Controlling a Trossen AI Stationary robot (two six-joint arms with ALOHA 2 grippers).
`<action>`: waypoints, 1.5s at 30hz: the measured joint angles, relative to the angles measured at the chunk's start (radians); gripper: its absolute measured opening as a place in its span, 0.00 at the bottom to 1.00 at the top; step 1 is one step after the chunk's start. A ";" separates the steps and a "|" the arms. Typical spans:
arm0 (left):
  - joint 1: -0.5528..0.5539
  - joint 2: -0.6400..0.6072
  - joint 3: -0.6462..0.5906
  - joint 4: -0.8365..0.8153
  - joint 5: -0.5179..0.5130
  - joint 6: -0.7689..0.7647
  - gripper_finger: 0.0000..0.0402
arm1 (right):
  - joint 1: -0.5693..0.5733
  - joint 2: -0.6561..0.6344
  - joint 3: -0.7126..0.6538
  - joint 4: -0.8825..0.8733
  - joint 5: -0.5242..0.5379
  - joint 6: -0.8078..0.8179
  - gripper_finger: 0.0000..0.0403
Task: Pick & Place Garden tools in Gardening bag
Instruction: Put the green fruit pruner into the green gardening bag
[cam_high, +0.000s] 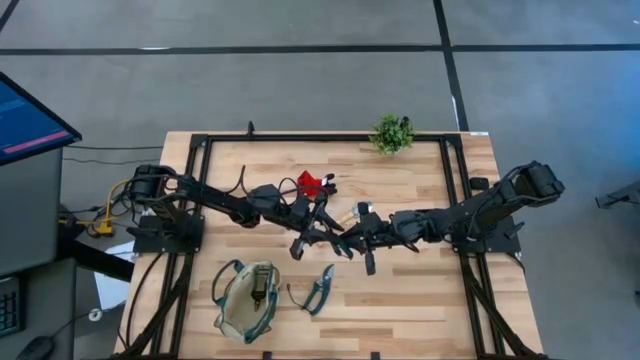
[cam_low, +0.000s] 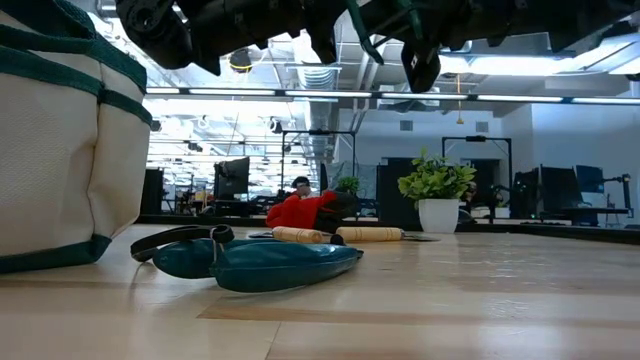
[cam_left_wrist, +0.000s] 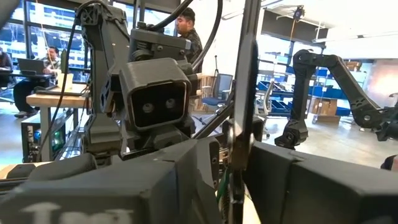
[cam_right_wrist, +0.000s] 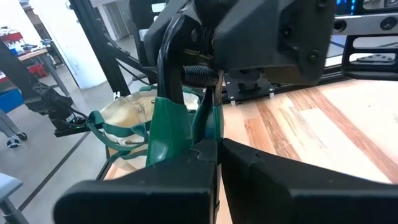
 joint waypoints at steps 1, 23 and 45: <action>0.000 0.000 0.000 0.001 0.000 0.000 0.23 | 0.000 0.000 0.000 -0.003 0.000 0.000 0.00; 0.000 0.000 0.000 0.008 0.017 -0.003 0.02 | 0.000 0.000 0.000 -0.005 -0.001 0.001 0.00; 0.000 0.000 -0.001 0.009 0.017 0.000 0.01 | 0.000 -0.001 0.000 -0.005 0.000 0.001 0.00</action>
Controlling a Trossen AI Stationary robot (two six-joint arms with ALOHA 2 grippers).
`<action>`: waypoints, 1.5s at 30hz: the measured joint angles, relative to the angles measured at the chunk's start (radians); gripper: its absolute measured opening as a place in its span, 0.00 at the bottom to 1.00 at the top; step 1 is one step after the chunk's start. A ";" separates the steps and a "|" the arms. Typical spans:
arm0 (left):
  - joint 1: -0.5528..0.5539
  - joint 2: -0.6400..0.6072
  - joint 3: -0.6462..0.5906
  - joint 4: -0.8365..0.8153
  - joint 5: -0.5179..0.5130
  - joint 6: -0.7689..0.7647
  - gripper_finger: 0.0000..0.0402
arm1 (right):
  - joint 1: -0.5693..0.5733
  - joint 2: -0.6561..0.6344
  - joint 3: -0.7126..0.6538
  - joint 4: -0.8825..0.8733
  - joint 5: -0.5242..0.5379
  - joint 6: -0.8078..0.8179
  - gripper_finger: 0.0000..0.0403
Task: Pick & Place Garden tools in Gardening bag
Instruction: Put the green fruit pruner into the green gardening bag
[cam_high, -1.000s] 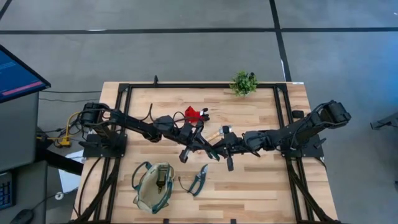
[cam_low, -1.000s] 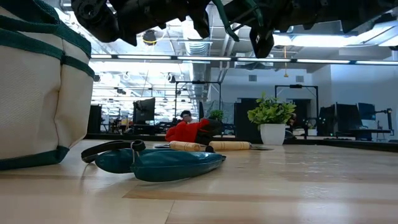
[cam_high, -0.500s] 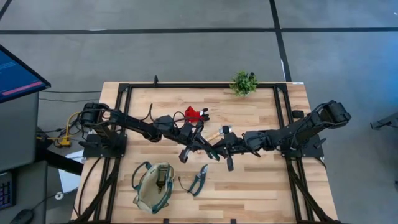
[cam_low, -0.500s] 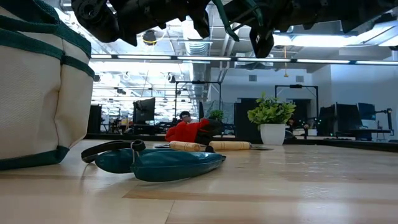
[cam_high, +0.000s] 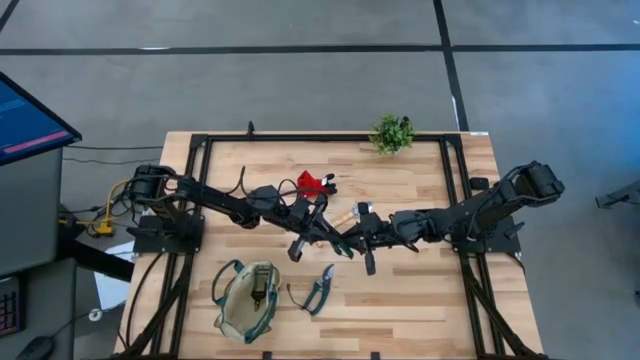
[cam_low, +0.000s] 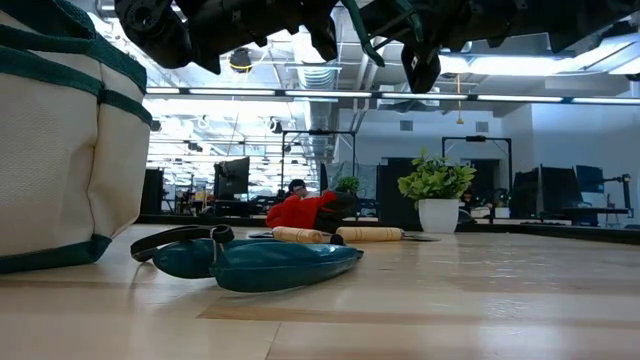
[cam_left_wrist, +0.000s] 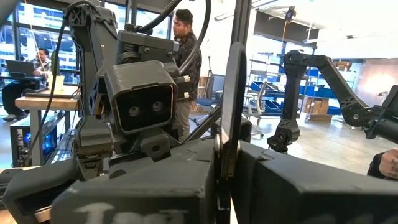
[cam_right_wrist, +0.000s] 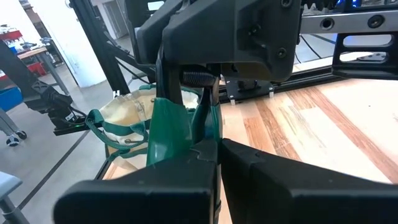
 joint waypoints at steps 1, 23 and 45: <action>0.000 0.000 0.000 0.000 0.000 0.000 0.01 | 0.000 0.000 0.000 0.000 0.000 0.000 0.01; 0.001 -0.031 -0.002 -0.040 0.025 -0.003 0.01 | -0.074 -0.117 -0.002 -0.188 0.028 -0.002 0.23; -0.070 -0.482 -0.118 -0.656 -0.186 0.053 0.01 | 0.010 -0.375 -0.001 -0.684 0.234 0.048 0.02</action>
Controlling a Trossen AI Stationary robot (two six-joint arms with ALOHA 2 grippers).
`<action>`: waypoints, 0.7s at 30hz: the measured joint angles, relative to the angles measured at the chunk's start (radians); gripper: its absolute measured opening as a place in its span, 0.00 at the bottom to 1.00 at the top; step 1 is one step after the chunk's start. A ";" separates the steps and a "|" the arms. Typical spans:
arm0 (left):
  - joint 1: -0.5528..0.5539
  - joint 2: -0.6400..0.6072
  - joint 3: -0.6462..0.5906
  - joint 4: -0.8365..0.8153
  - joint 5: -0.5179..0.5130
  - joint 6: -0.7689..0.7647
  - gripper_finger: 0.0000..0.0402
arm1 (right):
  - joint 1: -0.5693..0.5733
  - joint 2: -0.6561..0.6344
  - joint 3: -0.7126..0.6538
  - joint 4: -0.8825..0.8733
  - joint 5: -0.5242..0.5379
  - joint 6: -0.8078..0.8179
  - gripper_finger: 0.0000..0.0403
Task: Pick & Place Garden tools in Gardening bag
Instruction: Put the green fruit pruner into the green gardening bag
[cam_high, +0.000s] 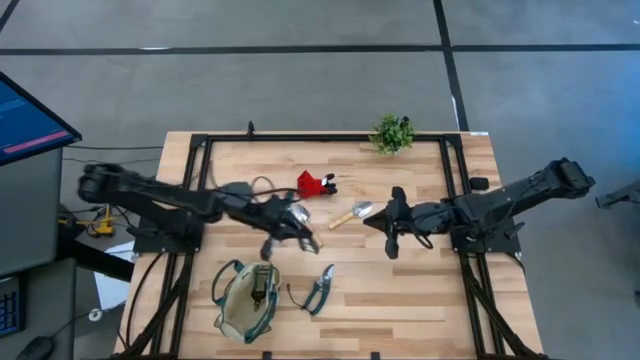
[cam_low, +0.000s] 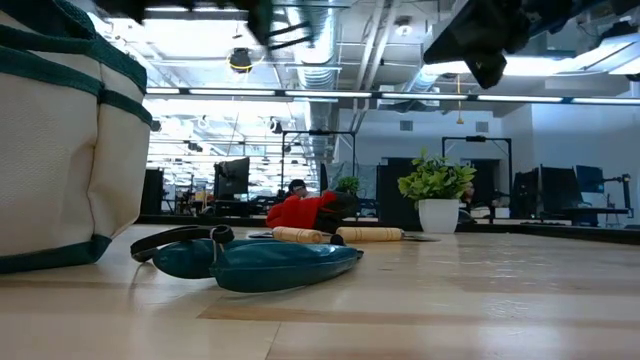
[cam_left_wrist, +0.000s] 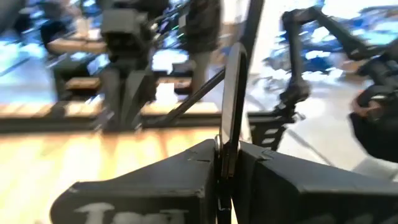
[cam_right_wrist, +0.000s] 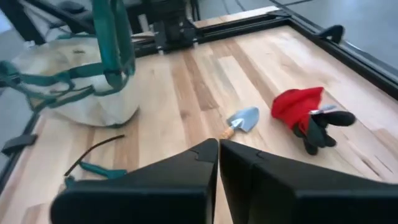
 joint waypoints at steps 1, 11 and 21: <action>-0.020 -0.046 -0.015 -0.045 -0.048 -0.004 0.01 | 0.002 0.003 0.000 -0.005 0.008 0.002 0.02; -0.267 -0.354 -0.043 -0.394 -0.446 -0.328 0.01 | -0.045 0.019 -0.073 -0.007 0.042 0.074 0.00; -0.444 -0.357 -0.042 -0.577 -0.547 -0.712 0.01 | -0.090 0.020 -0.244 0.217 0.035 0.117 0.00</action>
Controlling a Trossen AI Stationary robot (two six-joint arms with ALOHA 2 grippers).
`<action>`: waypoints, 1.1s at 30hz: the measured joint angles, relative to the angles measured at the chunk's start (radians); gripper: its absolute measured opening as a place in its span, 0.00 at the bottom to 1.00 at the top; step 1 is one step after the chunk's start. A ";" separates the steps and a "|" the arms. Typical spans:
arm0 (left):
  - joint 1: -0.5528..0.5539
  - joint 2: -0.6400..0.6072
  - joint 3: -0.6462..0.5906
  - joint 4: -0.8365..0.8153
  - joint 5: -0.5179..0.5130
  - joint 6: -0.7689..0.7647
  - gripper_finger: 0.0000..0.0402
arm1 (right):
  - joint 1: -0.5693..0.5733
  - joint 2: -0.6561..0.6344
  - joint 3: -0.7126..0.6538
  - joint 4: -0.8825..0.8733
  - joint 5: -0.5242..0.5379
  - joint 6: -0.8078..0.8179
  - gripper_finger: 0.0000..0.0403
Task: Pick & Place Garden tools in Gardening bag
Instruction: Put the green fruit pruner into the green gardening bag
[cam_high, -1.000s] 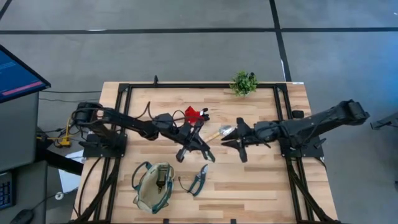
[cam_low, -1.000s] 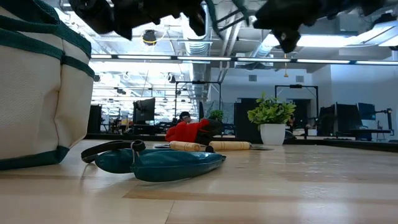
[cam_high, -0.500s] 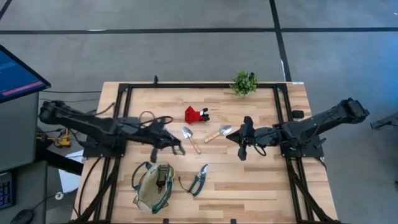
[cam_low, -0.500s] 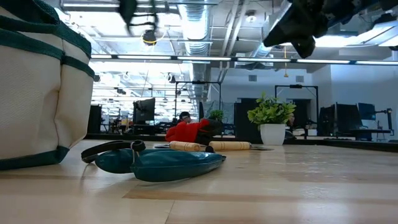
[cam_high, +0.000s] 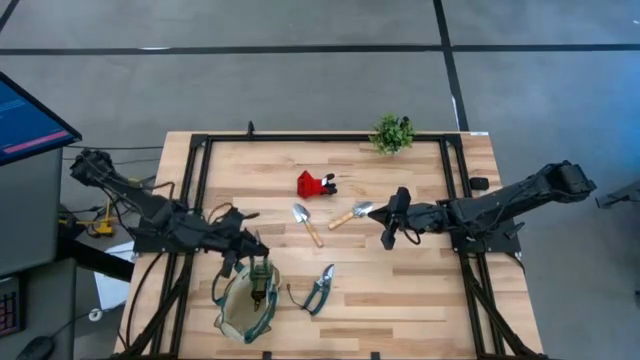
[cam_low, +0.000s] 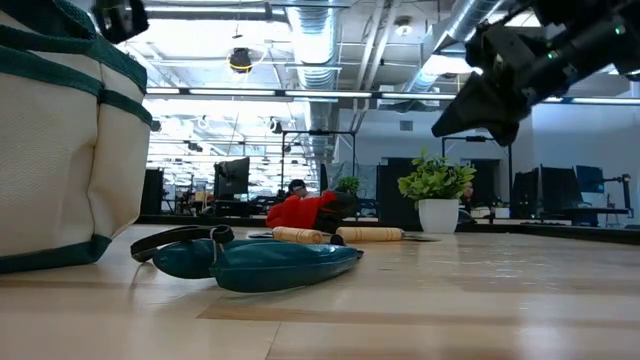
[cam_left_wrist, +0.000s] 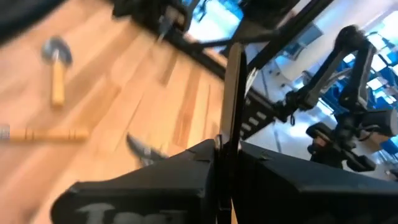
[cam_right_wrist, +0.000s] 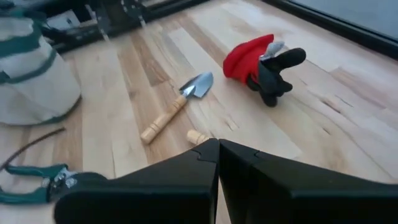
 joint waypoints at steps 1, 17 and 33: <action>-0.013 0.000 0.000 -0.009 -0.003 -0.029 0.01 | 0.000 0.000 -0.016 0.029 0.000 0.000 0.00; -0.170 0.093 0.000 -0.190 -0.026 -0.314 0.01 | 0.001 0.000 -0.071 0.180 -0.003 0.000 0.00; -0.216 0.259 0.001 -0.163 0.002 -0.481 0.01 | 0.002 0.000 -0.071 0.202 -0.004 0.000 0.00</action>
